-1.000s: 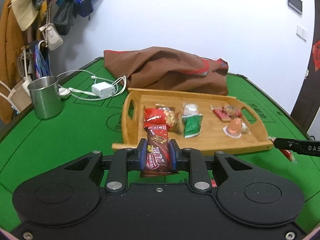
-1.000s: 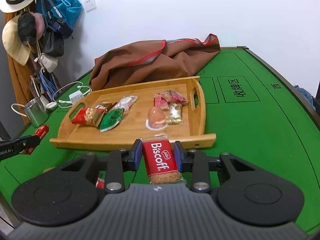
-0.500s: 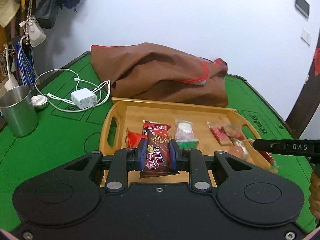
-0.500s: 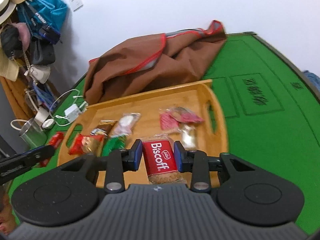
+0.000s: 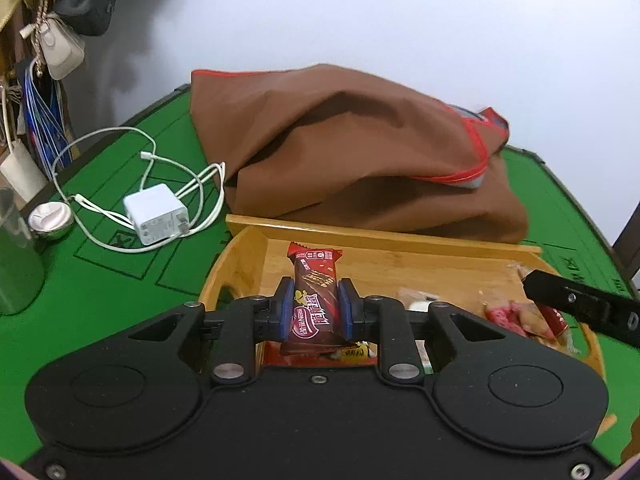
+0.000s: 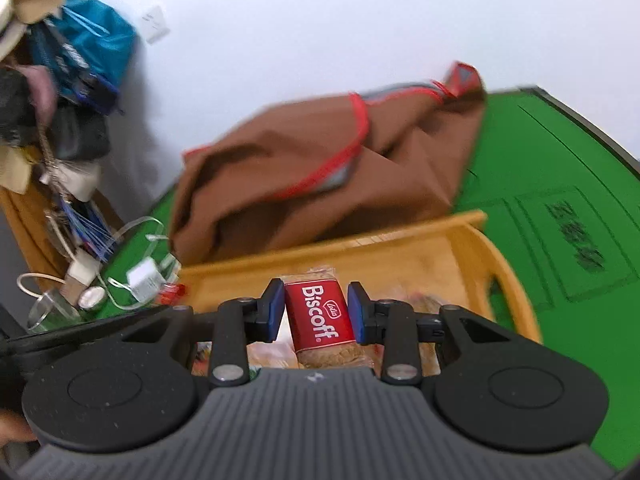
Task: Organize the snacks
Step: 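Carry the chocolate bar and Biscoff packet with both grippers over the tray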
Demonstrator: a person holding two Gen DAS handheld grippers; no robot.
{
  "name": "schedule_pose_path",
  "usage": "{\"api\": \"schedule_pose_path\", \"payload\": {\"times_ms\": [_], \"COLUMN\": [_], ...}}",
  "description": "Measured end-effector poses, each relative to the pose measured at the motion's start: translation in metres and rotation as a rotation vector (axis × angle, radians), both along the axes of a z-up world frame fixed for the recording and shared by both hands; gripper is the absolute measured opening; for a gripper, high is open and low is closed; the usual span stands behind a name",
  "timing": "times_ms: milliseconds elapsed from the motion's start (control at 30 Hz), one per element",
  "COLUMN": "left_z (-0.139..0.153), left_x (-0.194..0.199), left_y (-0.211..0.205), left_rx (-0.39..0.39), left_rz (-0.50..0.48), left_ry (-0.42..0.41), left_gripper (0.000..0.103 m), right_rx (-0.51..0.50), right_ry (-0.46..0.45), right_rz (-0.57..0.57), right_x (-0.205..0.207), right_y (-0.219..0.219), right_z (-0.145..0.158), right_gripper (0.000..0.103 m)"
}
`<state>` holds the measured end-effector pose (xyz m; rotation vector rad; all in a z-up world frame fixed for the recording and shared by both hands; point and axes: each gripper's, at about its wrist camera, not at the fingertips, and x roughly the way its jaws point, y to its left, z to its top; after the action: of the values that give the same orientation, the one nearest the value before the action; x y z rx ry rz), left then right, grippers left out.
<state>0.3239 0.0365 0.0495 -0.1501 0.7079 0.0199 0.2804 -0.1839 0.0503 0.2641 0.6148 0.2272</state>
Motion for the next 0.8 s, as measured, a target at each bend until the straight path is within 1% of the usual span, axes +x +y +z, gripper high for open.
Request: {"api": "schedule_pose_path", "payload": {"times_ms": [133, 367, 600, 800], "left_z": [-0.011, -0.025, -0.034, -0.037], "left_x": [0.017, 0.029, 0.033, 0.035], "left_y": [-0.003, -0.011, -0.011, -0.010], "left_rx": [0.008, 0.060, 0.052, 0.043], "left_rz": [0.000, -0.014, -0.020, -0.016], "left_ry": [0.026, 0.044, 0.053, 0.054], "left_gripper": [0.022, 0.022, 0.022, 0.022], "right_rx": [-0.010, -0.052, -0.085, -0.103], "right_ry": [0.054, 0.083, 0.104, 0.111], "right_rz": [-0.005, -0.005, -0.013, -0.017], "right_x": [0.016, 0.031, 0.040, 0.043], "right_y": [0.008, 0.017, 0.021, 0.024], "right_z": [-0.014, -0.030, -0.045, -0.050], "right_gripper": [0.039, 0.039, 0.039, 0.039]}}
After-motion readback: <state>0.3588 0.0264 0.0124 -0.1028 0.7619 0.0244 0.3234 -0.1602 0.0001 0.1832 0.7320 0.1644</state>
